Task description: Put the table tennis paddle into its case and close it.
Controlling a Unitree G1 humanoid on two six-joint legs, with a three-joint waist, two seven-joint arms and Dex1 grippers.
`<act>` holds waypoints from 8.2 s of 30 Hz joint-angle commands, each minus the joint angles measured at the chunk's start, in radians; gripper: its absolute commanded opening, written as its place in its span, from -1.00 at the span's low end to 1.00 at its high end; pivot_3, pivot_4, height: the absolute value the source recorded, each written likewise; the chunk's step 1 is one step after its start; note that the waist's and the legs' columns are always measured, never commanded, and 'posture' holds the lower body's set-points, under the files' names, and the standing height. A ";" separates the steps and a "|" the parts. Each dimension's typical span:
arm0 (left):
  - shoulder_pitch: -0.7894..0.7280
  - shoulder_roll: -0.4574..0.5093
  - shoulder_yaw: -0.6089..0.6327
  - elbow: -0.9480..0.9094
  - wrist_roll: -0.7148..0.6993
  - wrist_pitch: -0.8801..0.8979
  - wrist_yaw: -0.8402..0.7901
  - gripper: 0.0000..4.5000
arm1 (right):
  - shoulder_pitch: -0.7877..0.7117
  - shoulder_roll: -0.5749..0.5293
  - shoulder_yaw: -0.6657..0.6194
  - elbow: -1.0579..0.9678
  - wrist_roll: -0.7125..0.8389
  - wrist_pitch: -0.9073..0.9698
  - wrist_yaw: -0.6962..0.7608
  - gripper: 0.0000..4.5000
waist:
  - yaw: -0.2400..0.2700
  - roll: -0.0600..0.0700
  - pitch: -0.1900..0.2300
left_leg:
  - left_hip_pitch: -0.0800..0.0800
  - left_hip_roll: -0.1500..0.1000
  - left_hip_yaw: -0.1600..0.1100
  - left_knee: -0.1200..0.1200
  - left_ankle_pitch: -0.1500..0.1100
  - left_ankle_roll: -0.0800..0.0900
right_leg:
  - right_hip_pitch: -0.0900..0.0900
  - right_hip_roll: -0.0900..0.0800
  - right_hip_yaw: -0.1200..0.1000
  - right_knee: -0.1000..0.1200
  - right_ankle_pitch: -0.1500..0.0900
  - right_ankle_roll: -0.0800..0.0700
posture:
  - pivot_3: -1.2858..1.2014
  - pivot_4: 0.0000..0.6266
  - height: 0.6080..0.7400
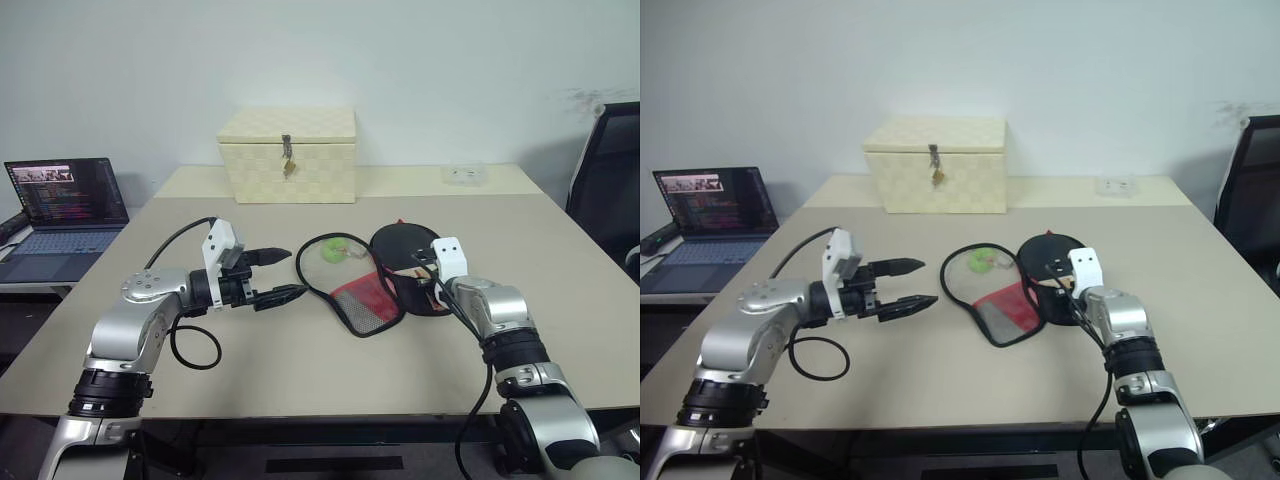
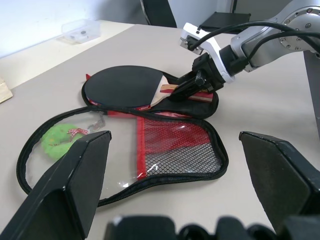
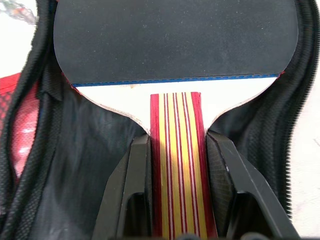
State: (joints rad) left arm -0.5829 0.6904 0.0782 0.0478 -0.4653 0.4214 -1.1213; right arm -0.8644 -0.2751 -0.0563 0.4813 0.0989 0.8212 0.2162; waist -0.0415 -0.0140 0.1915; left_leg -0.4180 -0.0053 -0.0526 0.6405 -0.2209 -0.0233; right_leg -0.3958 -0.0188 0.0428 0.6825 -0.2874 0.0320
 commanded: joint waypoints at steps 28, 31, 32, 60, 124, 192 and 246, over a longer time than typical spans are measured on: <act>-0.040 -0.072 -0.089 0.338 0.243 -0.157 0.159 -0.06 | 0.212 -0.312 -0.055 -0.795 0.345 0.270 0.378 1.00 | 0.010 0.000 0.000 | 0.001 0.001 -0.002 0.002 0.000 0.000 | 0.003 0.000 -0.001 0.000 0.000 0.000 | 0.03 -0.52 1.00; -0.082 -0.112 -0.101 0.422 0.269 -0.196 0.176 -0.56 | 0.227 -0.339 -0.046 -0.824 0.362 0.263 0.400 1.00 | 0.011 -0.001 0.000 | 0.000 0.000 -0.002 0.002 0.000 0.000 | 0.003 0.000 -0.002 -0.001 0.000 0.000 | 0.03 -0.52 1.00; -0.101 -0.129 -0.105 0.460 0.280 -0.210 0.186 -0.73 | 0.234 -0.346 -0.045 -0.833 0.369 0.261 0.406 1.00 | 0.011 -0.001 0.000 | 0.000 -0.001 -0.002 0.002 0.000 0.000 | 0.003 0.000 -0.002 -0.001 0.000 0.001 | 0.03 -0.52 1.00; -0.748 -0.562 -0.130 1.137 0.435 -0.542 0.244 -0.98 | 0.425 -0.489 -0.115 -0.950 0.420 0.240 0.431 1.00 | 0.014 -0.005 0.002 | -0.002 -0.003 -0.001 0.004 0.000 0.000 | 0.004 0.000 -0.005 -0.003 0.000 0.003 | 0.03 -0.52 1.00; -0.103 -0.132 0.011 0.122 0.104 -0.013 0.066 -1.00 | -0.199 -0.191 -0.033 0.669 0.028 -0.301 0.380 -0.55 | 0.005 -0.007 -0.003 | 0.005 -0.001 -0.002 0.005 0.000 0.000 | 0.008 -0.001 -0.001 0.000 0.001 0.002 | 0.03 -0.52 1.00; 0.143 0.070 0.041 -0.215 -0.166 0.259 -0.074 -1.00 | 0.013 0.116 -0.016 -0.118 0.141 0.260 0.355 -0.99 | -0.051 -0.007 -0.003 | 0.010 0.011 0.001 -0.004 0.000 0.000 | 0.006 0.005 0.001 0.001 -0.001 -0.005 | 0.03 -0.52 1.00; 0.284 0.150 -0.019 -0.357 -0.246 0.292 -0.118 -1.00 | 0.376 -0.233 0.036 -0.791 0.498 0.672 0.379 -0.99 | 0.001 -0.007 -0.002 | 0.010 0.011 0.002 -0.007 0.000 0.000 | 0.006 0.006 0.000 -0.003 -0.002 -0.007 | 0.03 -0.52 1.00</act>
State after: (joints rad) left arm -0.2886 0.8361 0.0529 -0.3030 -0.7061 0.7318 -1.2324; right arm -0.4999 -0.5094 -0.0073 -0.2638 0.5628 1.4675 0.5898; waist -0.0401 -0.0212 0.1891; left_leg -0.4083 0.0055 -0.0510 0.6335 -0.2211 -0.0237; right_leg -0.3897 -0.0125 0.0432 0.6794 -0.2893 0.0247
